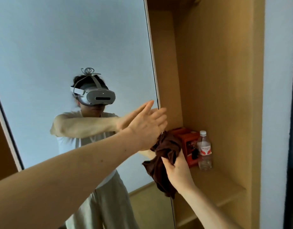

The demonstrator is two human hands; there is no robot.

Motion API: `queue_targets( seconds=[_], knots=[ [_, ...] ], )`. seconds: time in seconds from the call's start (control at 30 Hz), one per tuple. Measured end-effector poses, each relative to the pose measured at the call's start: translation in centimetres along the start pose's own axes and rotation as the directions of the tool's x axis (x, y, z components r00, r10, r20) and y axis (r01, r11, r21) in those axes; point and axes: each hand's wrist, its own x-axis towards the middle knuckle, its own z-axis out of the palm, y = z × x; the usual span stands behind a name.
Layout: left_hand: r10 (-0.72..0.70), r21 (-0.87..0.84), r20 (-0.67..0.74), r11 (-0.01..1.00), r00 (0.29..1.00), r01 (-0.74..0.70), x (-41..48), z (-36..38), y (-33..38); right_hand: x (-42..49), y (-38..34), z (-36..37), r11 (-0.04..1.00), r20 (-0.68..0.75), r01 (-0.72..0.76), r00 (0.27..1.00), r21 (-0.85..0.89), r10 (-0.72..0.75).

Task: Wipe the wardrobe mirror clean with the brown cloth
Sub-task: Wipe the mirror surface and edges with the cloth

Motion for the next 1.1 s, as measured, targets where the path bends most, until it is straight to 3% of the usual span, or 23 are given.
queue_targets(
  seconds=[0.1,0.23,0.33,0.5,0.63,0.77,0.9,1.1],
  knots=[
    [-0.072,-0.099,-0.045,0.993,0.996,0.067,-1.1,-0.2,1.0,0.7,-0.6,-0.7,0.997,0.044,-0.072,0.996,0.004,0.072],
    [-0.169,0.045,0.099,0.985,0.981,0.165,-1.5,-0.9,0.9,4.8,-5.1,-1.2,0.994,-0.04,0.014,0.999,0.108,-0.01],
    [-0.288,0.043,0.141,0.958,0.947,0.284,-1.2,-1.0,0.6,7.0,-6.8,-0.9,0.978,-0.062,0.067,0.997,0.198,-0.055],
    [-0.381,0.031,0.149,0.924,0.912,0.381,-1.1,-0.3,3.6,4.9,-3.2,-0.6,0.977,0.011,0.081,0.996,0.199,-0.085],
    [-0.399,0.009,0.154,0.915,0.904,0.403,-1.8,1.6,5.8,3.4,-0.5,-0.1,0.967,-0.01,0.129,0.991,0.219,-0.13],
    [-0.435,0.062,0.028,0.899,0.9,0.433,-2.6,2.7,8.3,2.6,0.7,0.8,0.953,-0.113,0.196,0.978,0.23,-0.174],
    [-0.49,-0.017,-0.07,0.872,0.869,0.49,-4.3,4.2,12.1,0.9,2.6,1.7,0.935,-0.245,0.328,0.925,0.135,-0.29],
    [-0.426,-0.049,-0.25,0.902,0.87,0.428,-7.1,8.6,20.0,-2.1,8.2,2.6,0.92,-0.257,0.391,0.892,0.027,-0.372]
  ],
)
